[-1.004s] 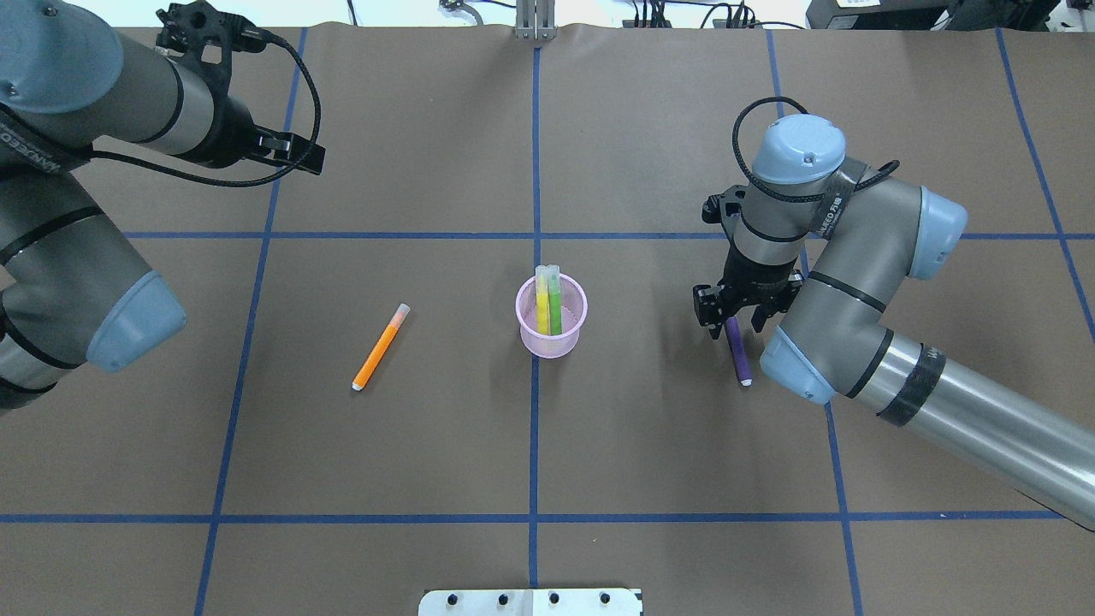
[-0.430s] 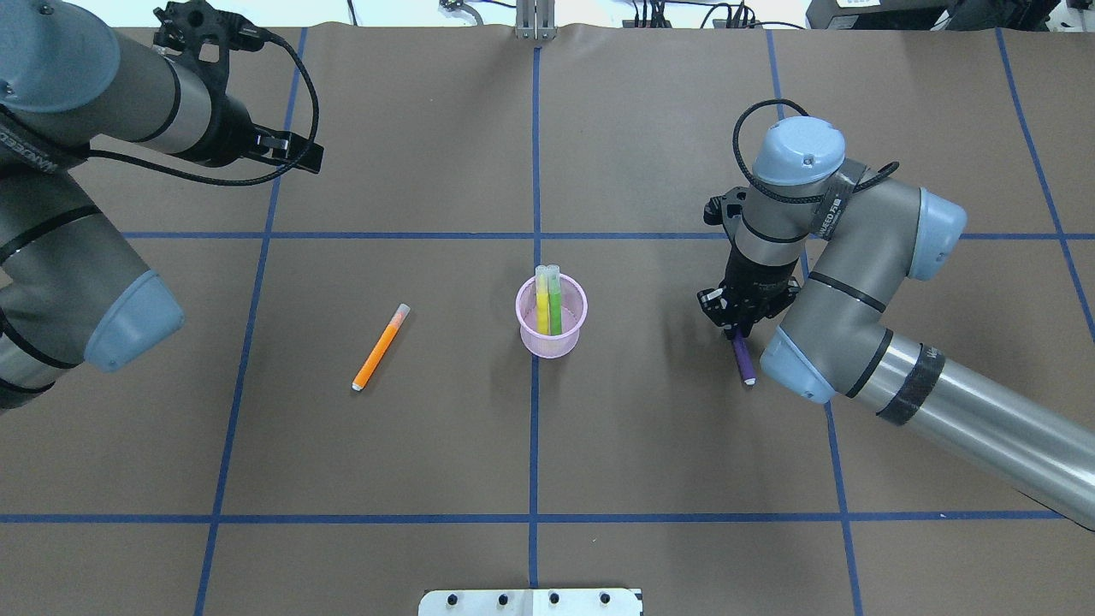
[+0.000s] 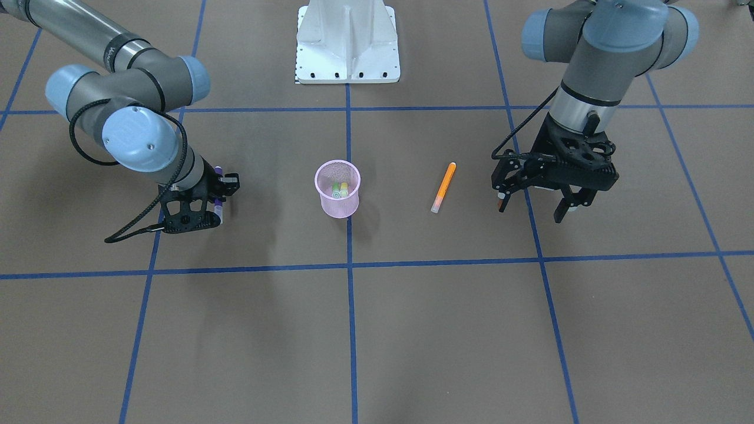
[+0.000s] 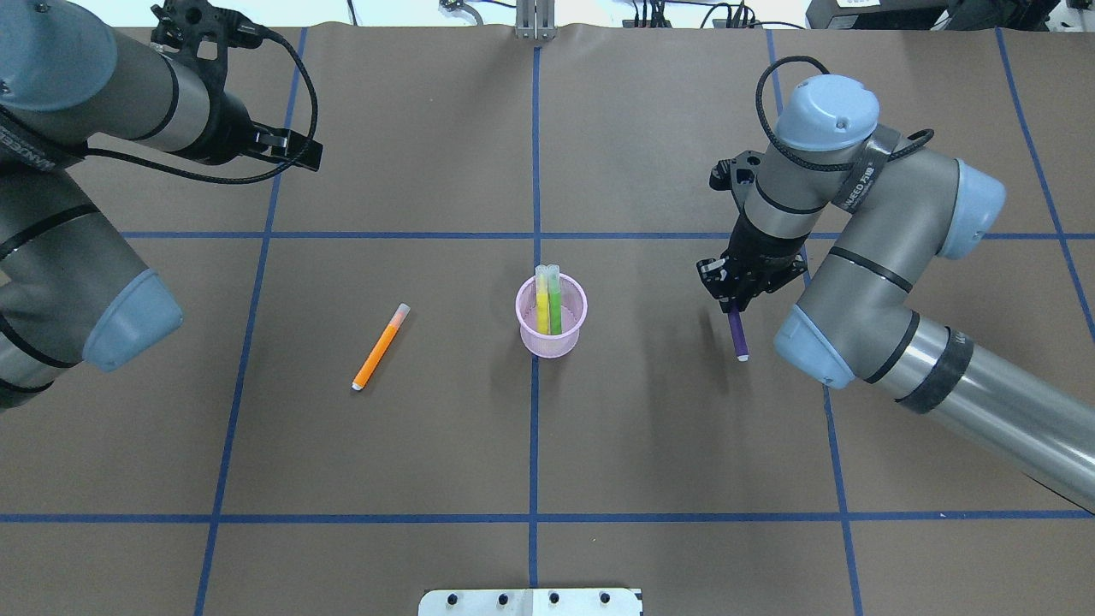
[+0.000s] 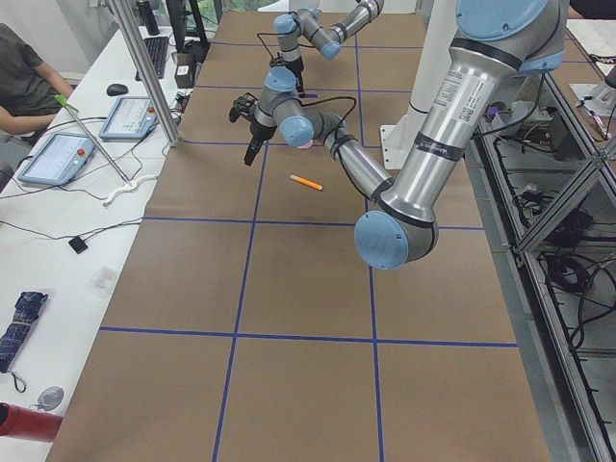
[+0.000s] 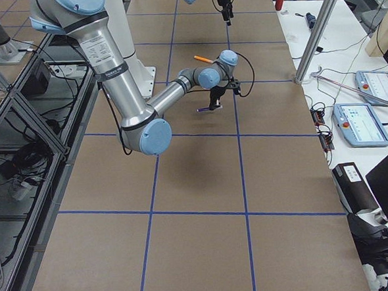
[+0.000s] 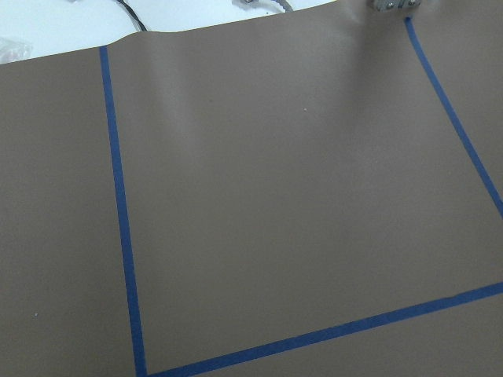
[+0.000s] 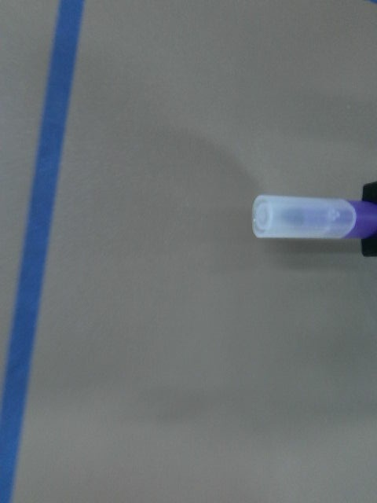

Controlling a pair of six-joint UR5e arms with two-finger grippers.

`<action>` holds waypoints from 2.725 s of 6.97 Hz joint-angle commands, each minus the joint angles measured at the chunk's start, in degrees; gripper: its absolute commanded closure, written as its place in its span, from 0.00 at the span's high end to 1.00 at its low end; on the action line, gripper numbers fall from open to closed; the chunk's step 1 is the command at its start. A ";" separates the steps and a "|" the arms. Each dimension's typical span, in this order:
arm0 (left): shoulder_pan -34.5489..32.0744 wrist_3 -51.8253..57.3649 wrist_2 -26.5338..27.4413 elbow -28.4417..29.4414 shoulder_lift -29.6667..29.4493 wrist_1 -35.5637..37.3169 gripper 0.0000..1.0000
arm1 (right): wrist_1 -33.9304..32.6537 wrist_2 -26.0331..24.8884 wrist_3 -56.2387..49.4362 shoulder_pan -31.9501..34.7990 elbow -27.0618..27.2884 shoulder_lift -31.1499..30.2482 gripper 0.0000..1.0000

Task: Collect pens into pen holder
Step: 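Carry the purple marker to the pink cup and drop it in, then withdraw the right gripper while the left gripper moves to the orange marker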

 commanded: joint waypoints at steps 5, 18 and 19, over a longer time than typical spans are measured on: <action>2.07 -0.28 2.41 1.18 -0.07 0.32 0.99 | 2.30 -47.01 34.87 -17.30 19.54 3.33 0.00; 12.31 -5.56 1.46 2.33 -4.58 9.93 0.97 | 11.26 -45.65 31.23 -14.27 17.42 -1.89 0.99; 14.18 4.02 1.62 2.32 -10.56 21.13 0.91 | 11.27 -38.69 25.00 -8.91 17.43 -4.63 0.99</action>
